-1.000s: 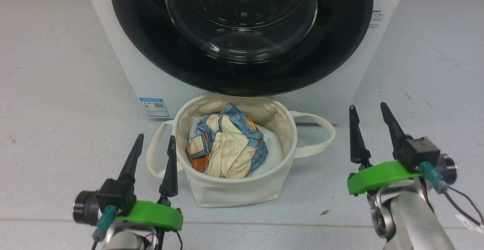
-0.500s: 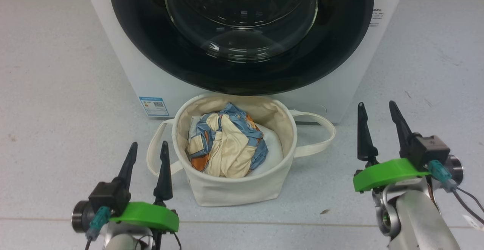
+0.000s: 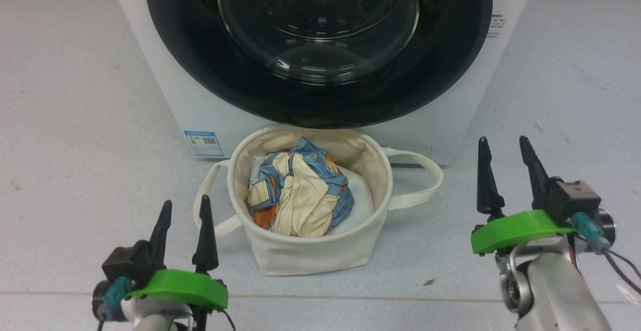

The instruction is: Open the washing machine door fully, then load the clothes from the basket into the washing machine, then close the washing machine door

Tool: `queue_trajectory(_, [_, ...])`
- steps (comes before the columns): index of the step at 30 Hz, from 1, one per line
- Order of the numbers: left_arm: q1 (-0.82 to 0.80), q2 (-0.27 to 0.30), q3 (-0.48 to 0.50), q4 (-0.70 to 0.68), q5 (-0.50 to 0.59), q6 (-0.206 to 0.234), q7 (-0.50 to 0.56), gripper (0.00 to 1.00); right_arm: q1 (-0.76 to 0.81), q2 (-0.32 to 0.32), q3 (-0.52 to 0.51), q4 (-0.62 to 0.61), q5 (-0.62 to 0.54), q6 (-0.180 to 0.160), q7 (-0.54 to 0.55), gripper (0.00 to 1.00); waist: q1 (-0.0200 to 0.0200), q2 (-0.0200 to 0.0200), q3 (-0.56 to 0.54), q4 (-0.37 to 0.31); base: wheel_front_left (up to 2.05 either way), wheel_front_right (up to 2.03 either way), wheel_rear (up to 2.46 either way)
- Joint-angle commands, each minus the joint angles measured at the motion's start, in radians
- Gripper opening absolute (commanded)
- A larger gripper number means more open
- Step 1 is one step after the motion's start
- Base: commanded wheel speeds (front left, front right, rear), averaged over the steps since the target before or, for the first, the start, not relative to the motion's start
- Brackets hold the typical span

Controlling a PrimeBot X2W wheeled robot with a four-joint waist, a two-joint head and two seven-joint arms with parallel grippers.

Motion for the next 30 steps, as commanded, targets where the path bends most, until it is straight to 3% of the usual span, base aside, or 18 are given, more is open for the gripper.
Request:
queue_trajectory(1, [-0.046, 0.011, 0.036, -0.024, -0.011, -0.006, -0.012, 1.00, -0.027, 0.004, 0.017, -0.027, 0.004, 0.000, -0.012, 1.00, 0.0000, 0.0000, -0.001, 0.000, 0.00, 0.00, 0.00])
queue_trajectory(5, [-0.051, 0.011, 0.040, -0.009, -0.021, -0.018, -0.012, 1.00, -0.031, 0.004, -0.002, -0.018, 0.045, 0.000, -0.012, 1.00, 0.0000, 0.0000, -0.002, -0.002, 0.00, 0.00, 0.00])
queue_trajectory(17, [-0.053, 0.011, 0.007, 0.029, 0.021, -0.016, -0.012, 1.00, -0.032, 0.004, 0.008, -0.009, 0.024, 0.000, -0.012, 1.00, 0.0000, 0.0000, -0.005, 0.001, 0.20, 0.08, -0.28])
queue_trajectory(30, [-0.056, 0.011, -0.001, 0.023, 0.039, -0.017, -0.012, 1.00, -0.034, 0.004, 0.015, -0.015, 0.034, 0.000, -0.012, 1.00, 0.0000, 0.0000, -0.003, 0.004, 1.09, 0.87, -1.96])
